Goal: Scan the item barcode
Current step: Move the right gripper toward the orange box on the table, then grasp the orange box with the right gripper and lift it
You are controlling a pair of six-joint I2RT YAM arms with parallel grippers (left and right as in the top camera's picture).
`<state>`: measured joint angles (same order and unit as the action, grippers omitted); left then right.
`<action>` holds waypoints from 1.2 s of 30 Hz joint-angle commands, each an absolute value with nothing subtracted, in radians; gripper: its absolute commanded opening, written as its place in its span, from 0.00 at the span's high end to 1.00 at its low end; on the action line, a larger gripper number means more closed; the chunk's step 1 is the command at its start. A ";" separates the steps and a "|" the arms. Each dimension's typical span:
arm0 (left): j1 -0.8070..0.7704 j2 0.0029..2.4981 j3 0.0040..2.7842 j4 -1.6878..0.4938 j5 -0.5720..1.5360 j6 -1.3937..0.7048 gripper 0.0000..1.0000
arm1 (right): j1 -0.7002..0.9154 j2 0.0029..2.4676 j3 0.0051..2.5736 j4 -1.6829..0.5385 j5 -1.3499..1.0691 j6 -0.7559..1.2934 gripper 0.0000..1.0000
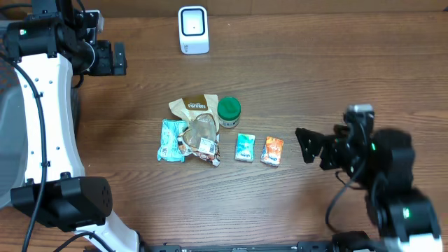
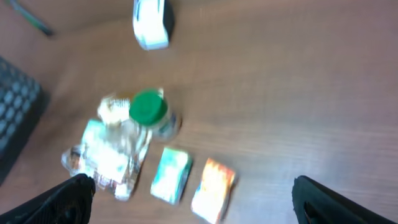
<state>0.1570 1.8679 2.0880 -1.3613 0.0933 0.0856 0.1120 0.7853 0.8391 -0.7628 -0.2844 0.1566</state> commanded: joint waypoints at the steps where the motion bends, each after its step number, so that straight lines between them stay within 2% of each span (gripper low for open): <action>1: 0.157 1.876 2.097 -1.360 0.089 0.105 0.00 | 0.109 0.915 0.888 -0.816 -0.379 0.155 0.00; 6: 0.157 1.876 2.097 -1.360 0.089 0.105 0.00 | 0.109 1.110 0.888 -0.841 -0.466 0.156 0.00; 7: 0.157 1.876 2.097 -1.360 0.089 0.105 0.01 | 0.109 1.153 0.888 -0.841 -0.469 0.156 0.05; 9: 0.157 1.876 2.097 -1.360 0.089 0.105 0.00 | 0.109 1.230 0.888 -0.840 -0.469 0.165 0.33; 12: 0.157 1.876 2.097 -1.360 0.089 0.105 0.01 | 0.109 1.352 0.888 -0.831 -0.469 0.254 0.46; 16: 0.157 1.876 2.097 -1.360 0.089 0.105 0.01 | 0.110 1.483 0.888 -0.794 -0.474 0.365 0.47; 20: 0.157 1.876 2.097 -1.360 0.089 0.105 0.00 | 0.112 1.581 0.888 -0.777 -0.500 0.379 0.50; 36: 0.157 1.876 2.097 -1.360 0.089 0.105 0.01 | 0.112 1.630 0.806 -0.682 -0.500 0.397 0.64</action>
